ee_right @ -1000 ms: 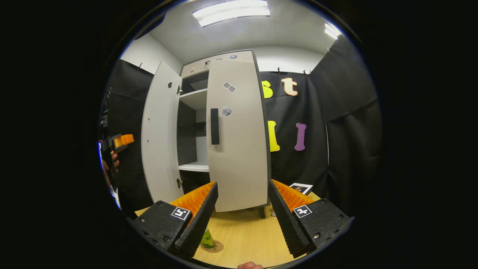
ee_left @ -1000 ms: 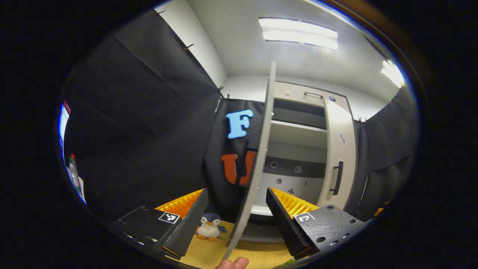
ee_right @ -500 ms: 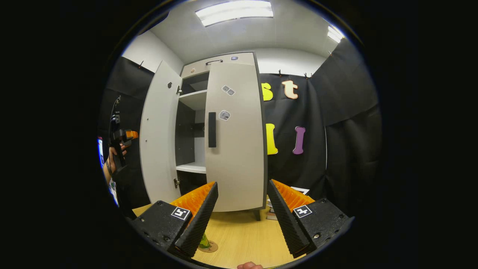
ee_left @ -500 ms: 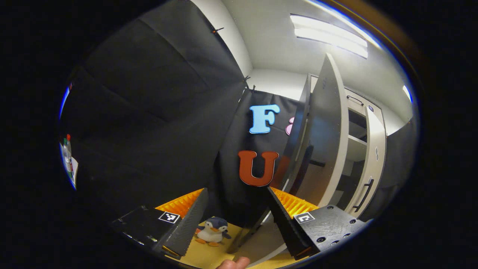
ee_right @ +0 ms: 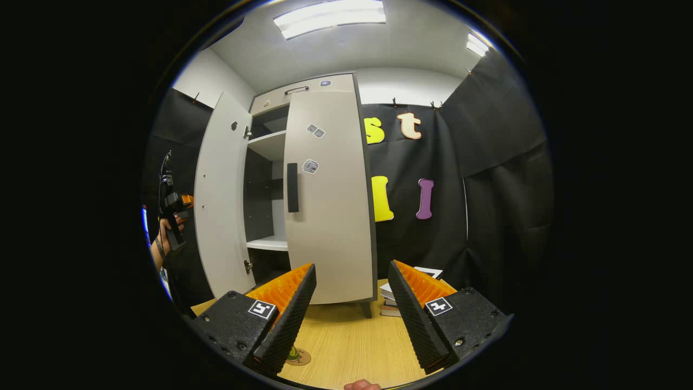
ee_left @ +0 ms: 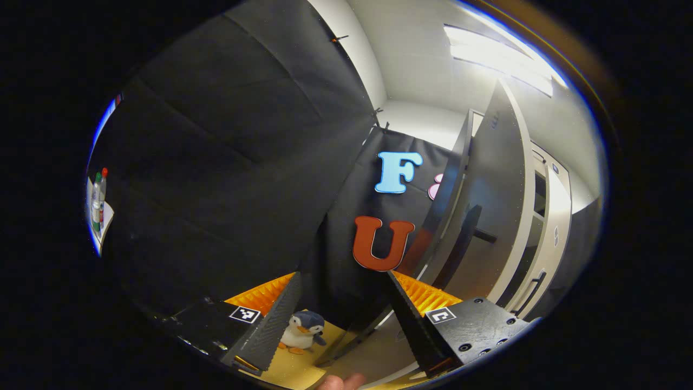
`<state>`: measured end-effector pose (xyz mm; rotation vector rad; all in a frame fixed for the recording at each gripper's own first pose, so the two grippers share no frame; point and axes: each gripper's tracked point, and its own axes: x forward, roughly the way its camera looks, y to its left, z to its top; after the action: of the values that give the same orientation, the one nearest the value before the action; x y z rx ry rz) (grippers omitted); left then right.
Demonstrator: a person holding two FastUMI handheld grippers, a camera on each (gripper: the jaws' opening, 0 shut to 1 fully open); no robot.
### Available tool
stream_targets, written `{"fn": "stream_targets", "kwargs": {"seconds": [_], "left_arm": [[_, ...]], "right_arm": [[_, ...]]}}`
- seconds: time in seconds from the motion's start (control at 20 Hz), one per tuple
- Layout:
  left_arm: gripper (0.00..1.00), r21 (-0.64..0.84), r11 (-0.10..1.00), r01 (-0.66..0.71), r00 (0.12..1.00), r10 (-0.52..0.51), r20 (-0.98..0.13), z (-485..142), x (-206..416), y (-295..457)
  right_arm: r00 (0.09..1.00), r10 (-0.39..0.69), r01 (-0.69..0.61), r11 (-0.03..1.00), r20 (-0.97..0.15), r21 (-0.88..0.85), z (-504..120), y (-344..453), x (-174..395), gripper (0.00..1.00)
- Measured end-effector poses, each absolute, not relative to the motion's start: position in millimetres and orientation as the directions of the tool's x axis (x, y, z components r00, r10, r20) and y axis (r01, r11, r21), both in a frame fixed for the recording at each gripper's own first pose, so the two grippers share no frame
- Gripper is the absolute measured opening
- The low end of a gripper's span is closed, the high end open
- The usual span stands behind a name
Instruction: Grasp the bottle in the cabinet with the left hand and place it on the coaster, then close the right door with the right hand and the left door with the left hand.
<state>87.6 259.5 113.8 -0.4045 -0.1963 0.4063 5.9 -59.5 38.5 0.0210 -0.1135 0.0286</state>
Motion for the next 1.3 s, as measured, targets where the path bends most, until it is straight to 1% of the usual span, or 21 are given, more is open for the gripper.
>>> {"fn": "stream_targets", "kwargs": {"seconds": [0.2, 0.25, 0.4, 0.65, 0.9, 0.95, 1.15, 1.25, 1.3], "left_arm": [[0.94, -0.403, 0.831, -0.383, 0.884, 0.456, 0.102, 113.0, 84.7, 253.5], [1.00, -0.398, 0.831, -0.389, 0.881, 0.462, 0.101, 113.9, 84.8, 250.3], [1.00, -0.386, 0.838, -0.385, 0.880, 0.459, 0.120, 114.6, 81.6, 242.1], [1.00, -0.392, 0.867, -0.307, 0.918, 0.379, 0.119, 117.7, 94.6, 206.5], [0.99, -0.343, 0.915, -0.213, 0.949, 0.277, 0.148, 120.4, 106.6, 158.3], [0.94, -0.336, 0.922, -0.193, 0.956, 0.254, 0.149, 120.4, 111.6, 149.4], [0.94, -0.334, 0.936, -0.114, 0.976, 0.168, 0.137, 113.5, 127.3, 117.1], [0.94, -0.317, 0.943, -0.098, 0.981, 0.145, 0.128, 110.8, 132.7, 107.7], [0.99, -0.306, 0.947, -0.098, 0.982, 0.142, 0.126, 109.4, 134.3, 105.9]], "right_arm": [[0.994, 0.042, -0.048, 0.997, 0.105, 0.056, 36.0, -58.8, 12.2, 0.82], [0.993, 0.044, -0.051, 0.997, 0.106, 0.063, 36.6, -58.5, 12.5, 0.82], [0.994, 0.034, -0.041, 0.997, 0.103, 0.066, 34.5, -62.5, 14.6, 0.82], [0.995, 0.029, -0.035, 0.997, 0.099, 0.063, 32.5, -63.1, 12.8, 0.82], [0.995, 0.009, -0.014, 0.999, 0.101, 0.051, 34.4, -66.8, 6.8, 0.82], [0.995, 0.001, -0.006, 0.999, 0.101, 0.048, 35.6, -68.9, 6.2, 0.82], [0.993, -0.038, 0.032, 0.998, 0.114, 0.054, 43.9, -81.9, -2.3, 0.82], [0.991, -0.060, 0.054, 0.997, 0.121, 0.051, 44.5, -91.5, -8.8, 0.82], [0.990, -0.073, 0.068, 0.997, 0.120, 0.049, 44.9, -94.2, -10.7, 0.82]]}}
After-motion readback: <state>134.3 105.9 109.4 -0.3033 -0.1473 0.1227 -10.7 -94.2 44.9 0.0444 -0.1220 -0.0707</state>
